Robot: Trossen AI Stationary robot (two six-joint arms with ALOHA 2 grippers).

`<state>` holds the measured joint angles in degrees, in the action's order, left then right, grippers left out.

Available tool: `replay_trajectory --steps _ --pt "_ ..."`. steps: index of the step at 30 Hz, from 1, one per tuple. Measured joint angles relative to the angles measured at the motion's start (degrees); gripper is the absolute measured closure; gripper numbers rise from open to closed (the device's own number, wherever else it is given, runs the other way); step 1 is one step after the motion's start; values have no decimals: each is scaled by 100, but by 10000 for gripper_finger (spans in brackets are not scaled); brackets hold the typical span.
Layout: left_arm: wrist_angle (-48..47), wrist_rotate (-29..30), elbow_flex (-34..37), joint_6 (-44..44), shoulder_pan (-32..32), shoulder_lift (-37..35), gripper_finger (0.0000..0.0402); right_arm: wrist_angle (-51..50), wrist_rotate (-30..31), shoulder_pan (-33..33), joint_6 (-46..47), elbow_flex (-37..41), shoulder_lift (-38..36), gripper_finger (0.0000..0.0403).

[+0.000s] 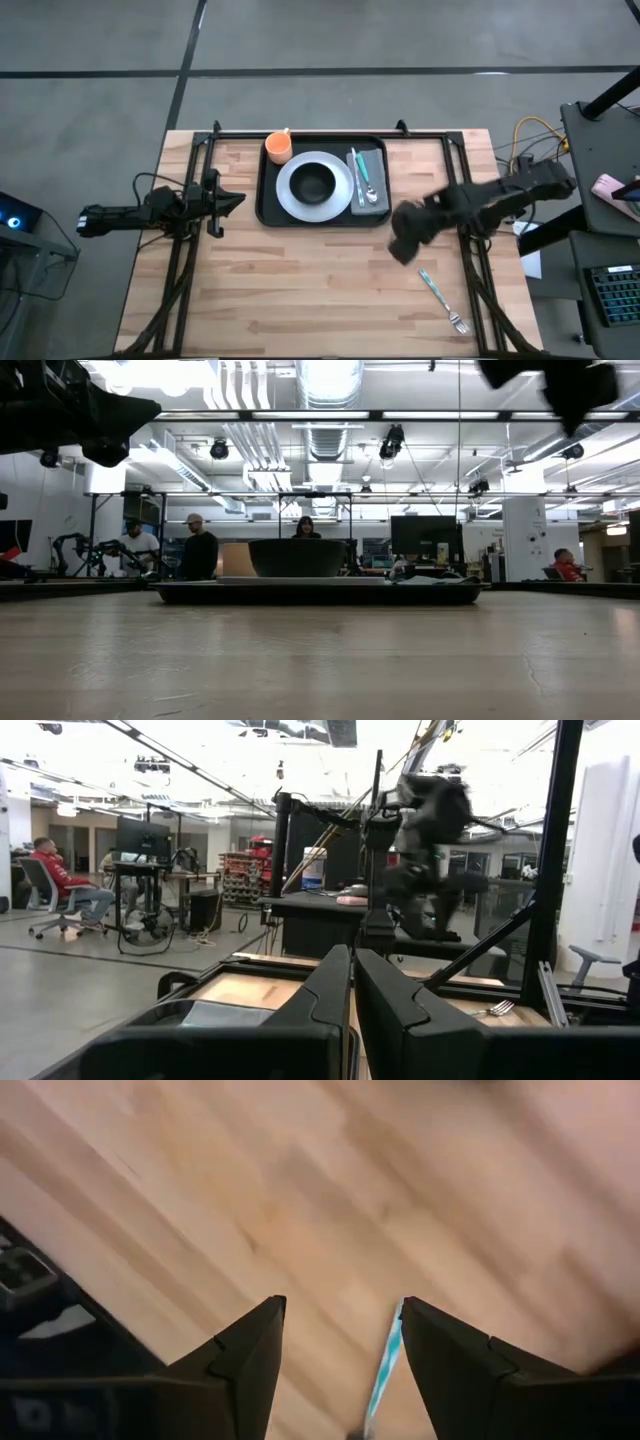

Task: Set up tray
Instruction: Put the green patterned fork on the gray napkin to the right of the green spoon

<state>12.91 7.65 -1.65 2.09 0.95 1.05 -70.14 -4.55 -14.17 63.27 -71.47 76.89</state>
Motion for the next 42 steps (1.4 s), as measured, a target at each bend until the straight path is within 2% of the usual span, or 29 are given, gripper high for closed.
replay_trajectory --steps 5,10,15,19,26,34,42 --pt "0 -1 0 0 -2 1 401 34 2 -1211 1625 540 -137 211" --pt "0 -1 0 0 -2 0 401 404 3 -2135 2719 1113 -49 211" --pt "-2 -3 0 0 -1 1 401 1184 -10 -2649 3484 1674 82 211" --pt "0 -1 0 0 0 -1 401 1438 -22 -2904 4540 2082 120 211" --pt "-2 -1 0 0 -1 1 401 2342 0 -3087 4471 2546 122 211" --pt "-15 -1 0 0 -1 1 401 2228 6 -3085 4461 2830 126 211" --pt "-32 -1 0 0 -2 1 401 2865 -2 -3082 4759 3461 126 204"
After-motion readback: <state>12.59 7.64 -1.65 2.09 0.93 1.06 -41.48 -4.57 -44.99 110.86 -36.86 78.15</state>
